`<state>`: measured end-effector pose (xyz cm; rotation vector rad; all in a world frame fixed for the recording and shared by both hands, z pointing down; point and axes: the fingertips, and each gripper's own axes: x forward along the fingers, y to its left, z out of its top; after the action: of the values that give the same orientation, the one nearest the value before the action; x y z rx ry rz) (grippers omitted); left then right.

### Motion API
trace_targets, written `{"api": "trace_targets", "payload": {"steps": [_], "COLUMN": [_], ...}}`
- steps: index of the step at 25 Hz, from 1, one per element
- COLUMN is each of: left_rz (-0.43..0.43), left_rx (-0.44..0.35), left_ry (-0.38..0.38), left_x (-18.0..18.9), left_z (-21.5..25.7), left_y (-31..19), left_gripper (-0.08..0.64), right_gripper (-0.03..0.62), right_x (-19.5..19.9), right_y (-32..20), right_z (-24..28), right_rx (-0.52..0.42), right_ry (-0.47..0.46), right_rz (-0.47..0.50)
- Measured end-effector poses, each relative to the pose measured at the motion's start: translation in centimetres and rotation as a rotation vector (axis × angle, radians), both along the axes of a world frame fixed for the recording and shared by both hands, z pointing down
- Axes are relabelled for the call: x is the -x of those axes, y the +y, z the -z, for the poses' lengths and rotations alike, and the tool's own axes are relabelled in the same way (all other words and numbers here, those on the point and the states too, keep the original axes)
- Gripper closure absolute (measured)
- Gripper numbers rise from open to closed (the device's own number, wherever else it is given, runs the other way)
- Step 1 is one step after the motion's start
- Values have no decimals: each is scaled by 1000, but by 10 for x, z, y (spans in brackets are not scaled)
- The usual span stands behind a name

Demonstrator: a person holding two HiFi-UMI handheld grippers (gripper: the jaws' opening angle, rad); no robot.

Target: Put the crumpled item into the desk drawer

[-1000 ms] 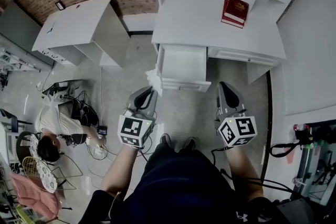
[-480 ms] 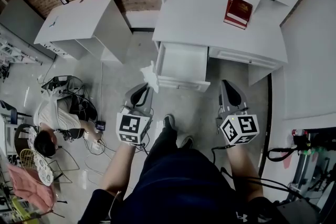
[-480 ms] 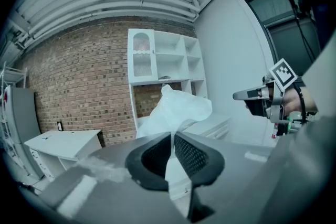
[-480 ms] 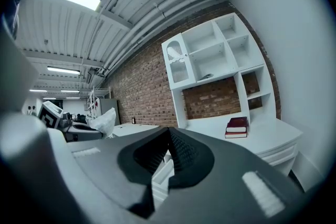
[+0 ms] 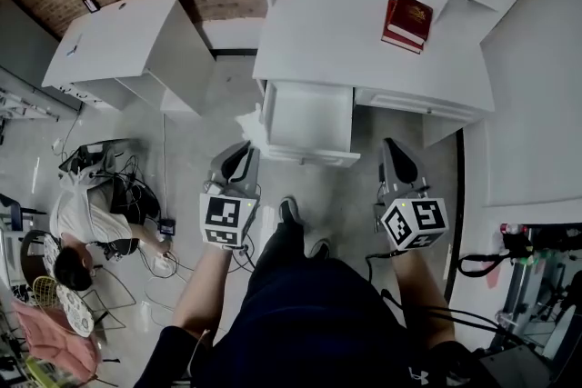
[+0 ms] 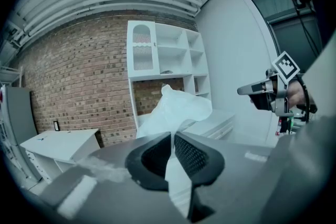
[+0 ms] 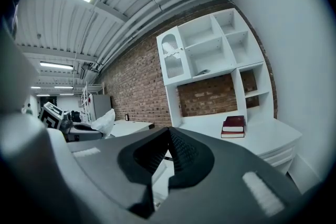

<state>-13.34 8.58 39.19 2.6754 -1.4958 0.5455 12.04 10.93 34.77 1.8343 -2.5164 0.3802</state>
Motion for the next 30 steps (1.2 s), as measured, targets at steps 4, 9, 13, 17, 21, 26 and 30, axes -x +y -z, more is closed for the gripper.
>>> {"api": "trace_targets", "payload": {"steps": [4, 9, 13, 17, 21, 26, 30], "left_rz": [-20, -51, -76, -106, -147, -195, -207], "left_rx": [21, 30, 55, 81, 96, 107, 117], "left_ry": [16, 14, 26, 28, 10, -30, -86], "left_x": [7, 13, 18, 22, 18, 0, -16], "left_z": [-8, -16, -26, -41, -52, -64, -78], "left_y": [-33, -71, -96, -116, -131, -144, -158], "left_gripper": [535, 535, 535, 535, 535, 535, 535], "right_gripper": [590, 591, 591, 589, 590, 590, 589], "right_x": [8, 17, 26, 34, 39, 40, 32], "right_y": [-30, -62, -85, -103, -116, -129, -148], "right_z": [-3, -6, -10, -14, -21, -35, -50], "right_rx": [17, 43, 70, 85, 103, 134, 156], "right_ry": [10, 20, 34, 53, 56, 52, 30], "right_rz": [-19, -46, -65, -82, -98, -88, -63]}}
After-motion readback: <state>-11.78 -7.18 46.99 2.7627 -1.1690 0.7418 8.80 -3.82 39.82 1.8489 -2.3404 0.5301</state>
